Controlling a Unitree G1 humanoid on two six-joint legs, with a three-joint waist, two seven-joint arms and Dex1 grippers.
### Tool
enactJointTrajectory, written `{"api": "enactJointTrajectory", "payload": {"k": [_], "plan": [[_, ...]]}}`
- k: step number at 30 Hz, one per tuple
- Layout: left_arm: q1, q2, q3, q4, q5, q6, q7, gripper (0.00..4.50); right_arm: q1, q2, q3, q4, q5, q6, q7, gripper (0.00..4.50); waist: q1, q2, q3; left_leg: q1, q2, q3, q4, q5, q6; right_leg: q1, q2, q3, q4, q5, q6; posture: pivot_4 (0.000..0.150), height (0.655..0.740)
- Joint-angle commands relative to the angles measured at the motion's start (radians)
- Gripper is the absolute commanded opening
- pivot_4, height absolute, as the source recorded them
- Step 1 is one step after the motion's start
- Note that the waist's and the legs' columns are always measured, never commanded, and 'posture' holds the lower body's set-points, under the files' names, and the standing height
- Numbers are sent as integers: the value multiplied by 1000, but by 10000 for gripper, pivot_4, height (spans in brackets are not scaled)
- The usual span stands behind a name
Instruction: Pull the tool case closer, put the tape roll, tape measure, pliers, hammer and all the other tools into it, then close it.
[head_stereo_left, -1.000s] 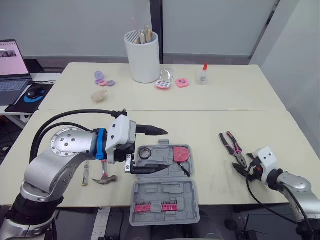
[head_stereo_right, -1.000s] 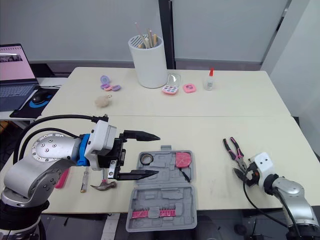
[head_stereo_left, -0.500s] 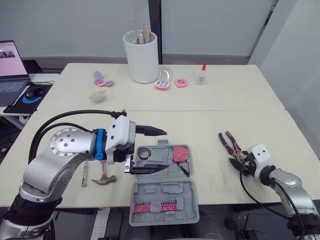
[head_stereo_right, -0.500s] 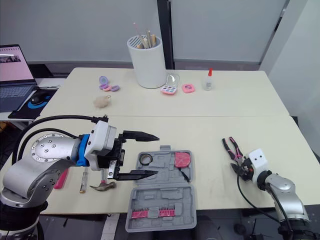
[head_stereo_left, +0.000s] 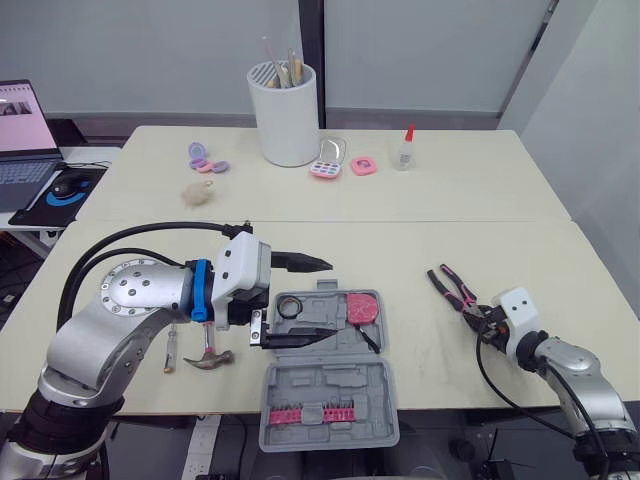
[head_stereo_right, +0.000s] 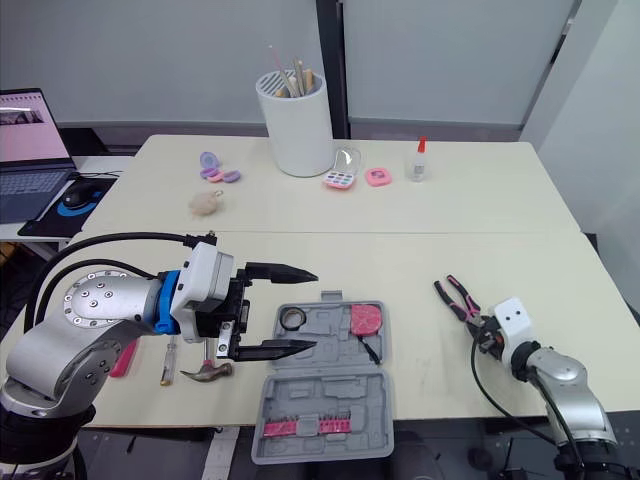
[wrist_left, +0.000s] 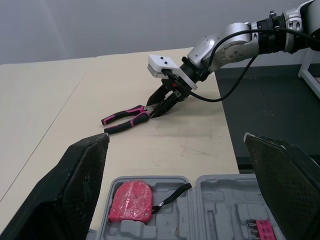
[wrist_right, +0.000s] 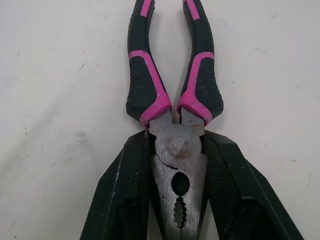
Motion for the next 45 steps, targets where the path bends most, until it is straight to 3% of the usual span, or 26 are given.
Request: {"api": "enactJointTrajectory", "payload": {"k": [1,8,17,23,30,45], "plan": [[5,3,40,-11,-19,-11,7,45000,12,-16,5,-27,-10,8,5,12533,0,0,0,0,0,0,0,0,0,0,0,0,0,0,0,1500,7400],[84,-33,161,67,-39,-103,-12,45000,-26,-136,38,-185,-7,14,128,12533,-3,2,1,0,0,1,0,0,0,-1,0,1,0,0,0,1500,7400],[216,87,285,139,-91,-83,-148,45000,-232,-278,200,-510,104,306,380,12533,-2,2,2,-1,2,-1,-1,0,0,-2,-1,-1,0,-1,0,1500,7400],[333,119,337,126,-55,-152,-225,45000,-388,-240,383,-591,80,432,402,12533,1,2,2,-4,1,-1,-1,0,0,-4,-4,-1,-1,0,-1,1500,7400],[428,154,416,133,-47,-172,-273,45000,-518,-133,604,-566,-45,482,358,12533,1,1,2,-7,2,-2,0,0,0,-8,-4,-2,0,1,-2,1500,7400],[455,222,456,189,-22,-170,-345,45000,-622,-2,794,-468,-171,486,354,12533,-2,1,2,-7,2,-1,-1,0,0,-9,-4,-2,0,1,-2,1500,7400]]}}
